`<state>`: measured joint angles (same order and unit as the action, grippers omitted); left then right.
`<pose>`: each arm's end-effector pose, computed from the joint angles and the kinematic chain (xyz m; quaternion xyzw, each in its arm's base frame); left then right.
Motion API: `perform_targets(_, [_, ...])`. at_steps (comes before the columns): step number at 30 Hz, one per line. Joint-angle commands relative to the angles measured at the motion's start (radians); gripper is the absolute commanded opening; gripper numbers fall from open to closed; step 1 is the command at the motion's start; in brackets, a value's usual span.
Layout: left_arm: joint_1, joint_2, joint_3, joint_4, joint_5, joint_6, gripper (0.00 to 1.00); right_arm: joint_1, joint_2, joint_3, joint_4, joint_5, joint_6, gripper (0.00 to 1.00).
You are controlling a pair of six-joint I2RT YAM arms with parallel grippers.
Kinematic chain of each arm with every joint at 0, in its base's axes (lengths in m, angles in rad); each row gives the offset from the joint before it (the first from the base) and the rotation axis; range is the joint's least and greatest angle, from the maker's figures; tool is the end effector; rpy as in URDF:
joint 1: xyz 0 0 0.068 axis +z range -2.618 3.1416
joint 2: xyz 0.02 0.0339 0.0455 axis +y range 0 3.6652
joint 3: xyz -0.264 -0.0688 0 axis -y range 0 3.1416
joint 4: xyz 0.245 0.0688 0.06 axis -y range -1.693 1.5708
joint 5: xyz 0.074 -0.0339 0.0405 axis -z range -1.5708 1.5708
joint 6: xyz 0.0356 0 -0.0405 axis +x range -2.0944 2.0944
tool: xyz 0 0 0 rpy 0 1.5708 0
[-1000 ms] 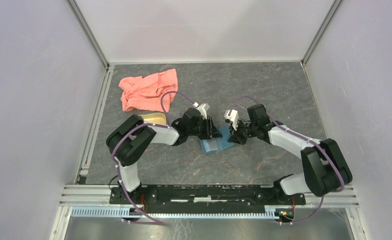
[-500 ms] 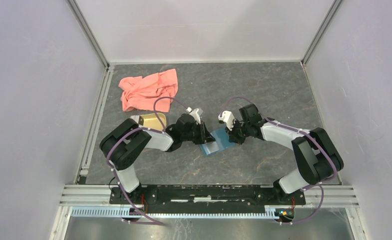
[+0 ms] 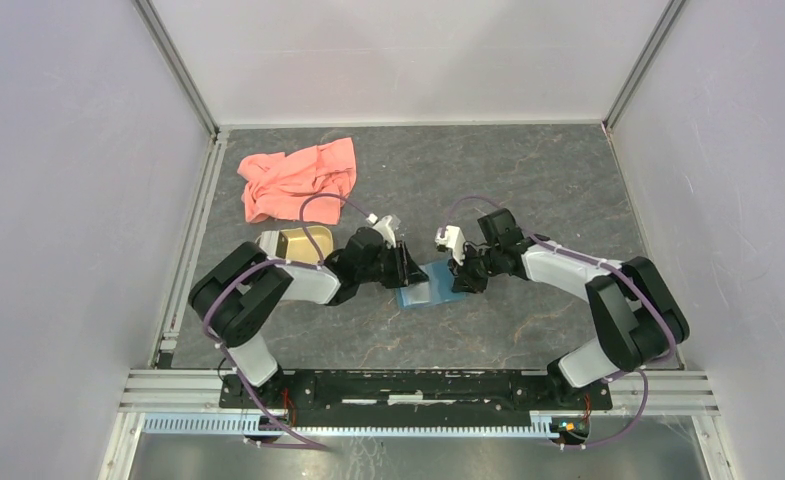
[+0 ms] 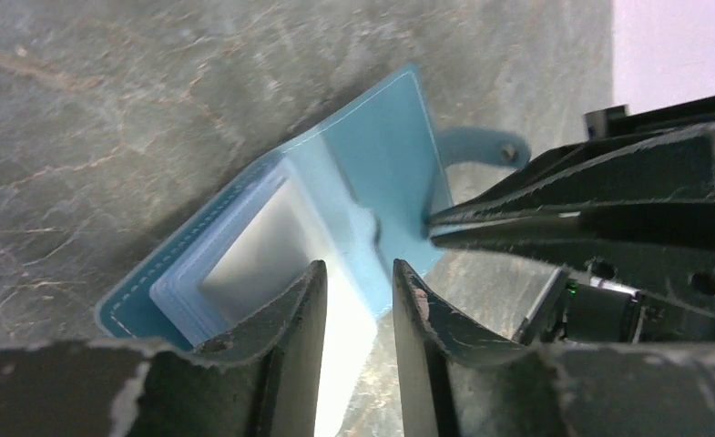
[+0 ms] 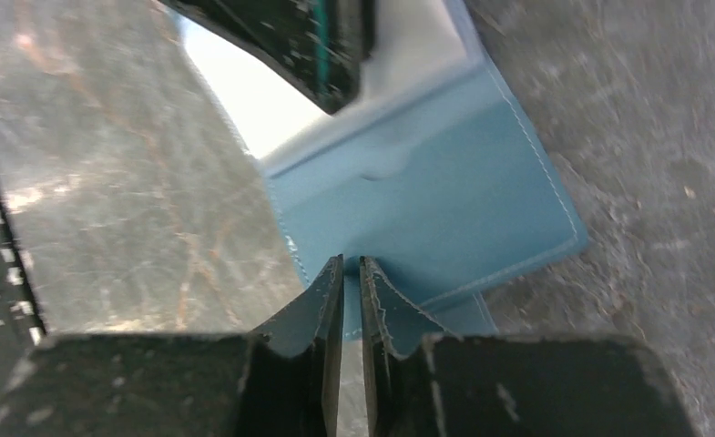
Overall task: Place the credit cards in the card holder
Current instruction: Open the card holder at the center of the board.
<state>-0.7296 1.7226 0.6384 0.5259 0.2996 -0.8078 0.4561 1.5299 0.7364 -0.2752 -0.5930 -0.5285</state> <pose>0.2309 -0.2206 0.1287 0.0385 0.8669 -0.4271 0.2539 0.2369 0.1384 0.1540 -0.5018 0.7821 0.2742 0.2477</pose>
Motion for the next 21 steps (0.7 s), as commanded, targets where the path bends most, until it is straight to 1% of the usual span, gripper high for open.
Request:
perform_targets(1, [0.004, -0.124, 0.043, 0.004, 0.039, 0.037, 0.43, 0.010, -0.087, -0.014, 0.009, -0.200, -0.027, 0.17])
perform_targets(4, [0.003, -0.186, 0.026, -0.001, 0.040, 0.032, 0.45, 0.010, -0.096, -0.015, 0.012, -0.246, -0.025, 0.18])
perform_targets(11, [0.001, -0.303, -0.086, -0.011, 0.000, 0.012, 0.47, 0.010, -0.088, -0.015, 0.019, -0.274, -0.016, 0.19])
perform_targets(15, [0.001, -0.363, -0.126, -0.096, -0.069, 0.033, 0.49, 0.010, -0.078, -0.012, 0.017, -0.268, -0.013, 0.20])
perform_targets(18, [0.001, -0.383, -0.140, -0.136, -0.117, 0.047, 0.52, 0.010, -0.071, -0.011, 0.016, -0.265, -0.011, 0.20])
perform_targets(21, [0.001, -0.374, -0.144, -0.140, -0.128, 0.047, 0.55, 0.010, -0.067, -0.011, 0.016, -0.262, -0.011, 0.20])
